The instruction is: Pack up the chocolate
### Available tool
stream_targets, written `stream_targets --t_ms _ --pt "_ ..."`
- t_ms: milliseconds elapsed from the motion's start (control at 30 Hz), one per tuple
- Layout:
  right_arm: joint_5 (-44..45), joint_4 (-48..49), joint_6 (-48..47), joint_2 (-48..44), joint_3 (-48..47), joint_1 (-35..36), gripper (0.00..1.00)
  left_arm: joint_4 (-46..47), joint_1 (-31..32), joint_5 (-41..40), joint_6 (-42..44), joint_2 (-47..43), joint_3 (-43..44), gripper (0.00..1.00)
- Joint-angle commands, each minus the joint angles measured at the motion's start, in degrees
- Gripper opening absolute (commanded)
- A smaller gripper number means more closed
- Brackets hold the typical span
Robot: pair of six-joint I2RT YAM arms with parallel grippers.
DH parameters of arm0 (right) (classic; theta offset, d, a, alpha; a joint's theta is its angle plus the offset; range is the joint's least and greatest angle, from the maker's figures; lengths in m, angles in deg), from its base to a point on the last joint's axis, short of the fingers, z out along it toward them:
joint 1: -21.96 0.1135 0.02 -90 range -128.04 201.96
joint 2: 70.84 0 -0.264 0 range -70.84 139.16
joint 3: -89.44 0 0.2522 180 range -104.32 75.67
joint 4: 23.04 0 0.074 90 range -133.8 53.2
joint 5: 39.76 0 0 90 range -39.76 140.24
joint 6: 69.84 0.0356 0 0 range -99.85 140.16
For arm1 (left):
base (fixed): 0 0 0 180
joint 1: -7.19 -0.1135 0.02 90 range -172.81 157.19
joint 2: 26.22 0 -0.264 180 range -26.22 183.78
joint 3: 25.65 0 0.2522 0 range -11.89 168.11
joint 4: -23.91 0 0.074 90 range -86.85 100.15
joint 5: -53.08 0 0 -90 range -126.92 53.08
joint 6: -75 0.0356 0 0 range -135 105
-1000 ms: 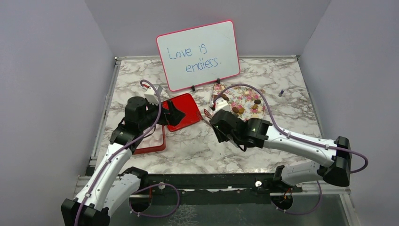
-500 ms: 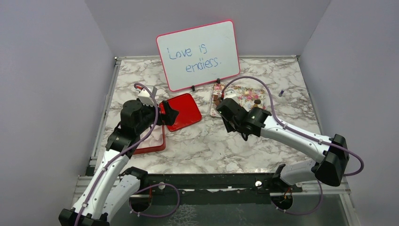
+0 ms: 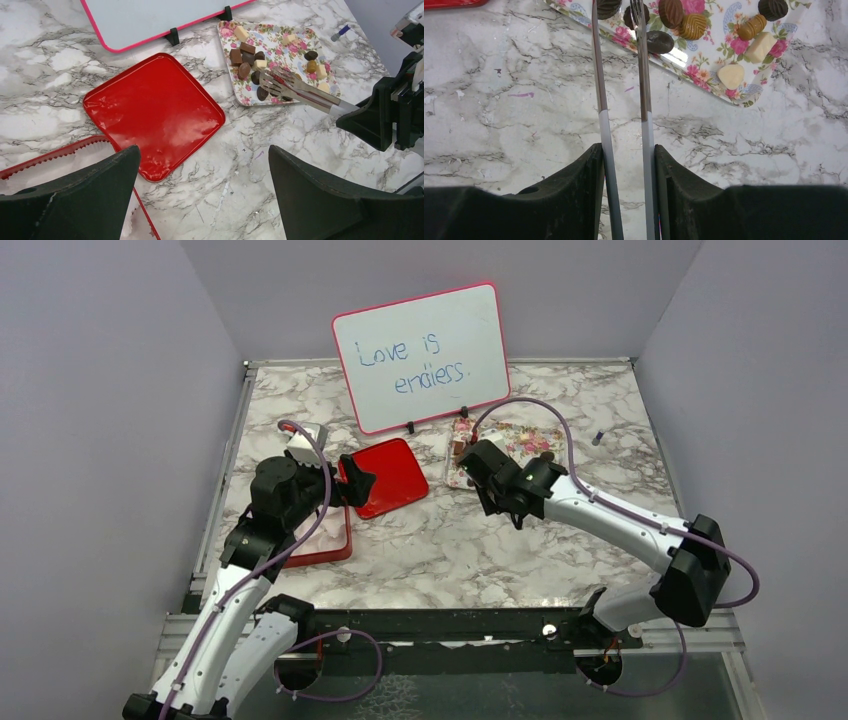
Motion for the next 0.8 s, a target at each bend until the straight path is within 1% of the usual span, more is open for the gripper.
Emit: stream_targets --t_ms 0,433,600,767 --pt "-1.23 -0.04 0.63 1.41 -1.82 -0.55 0.43 0.31 0.13 -1.69 0.99 -1.07 0.21 0.99" --pt "-2.87 0.38 0.83 4.4 -1.82 -0.6 0.43 0.36 0.09 -1.34 0.6 -1.37 0.12 0.99" --pt "-2.01 0.31 0.55 5.97 -2.75 -0.57 0.4 0.4 0.12 -1.41 0.65 -1.47 0.13 0.99" --pt "-1.51 -0.66 0.54 7.98 -3.75 -0.57 0.34 0.39 0.14 -1.36 0.52 -1.6 0.04 0.99"
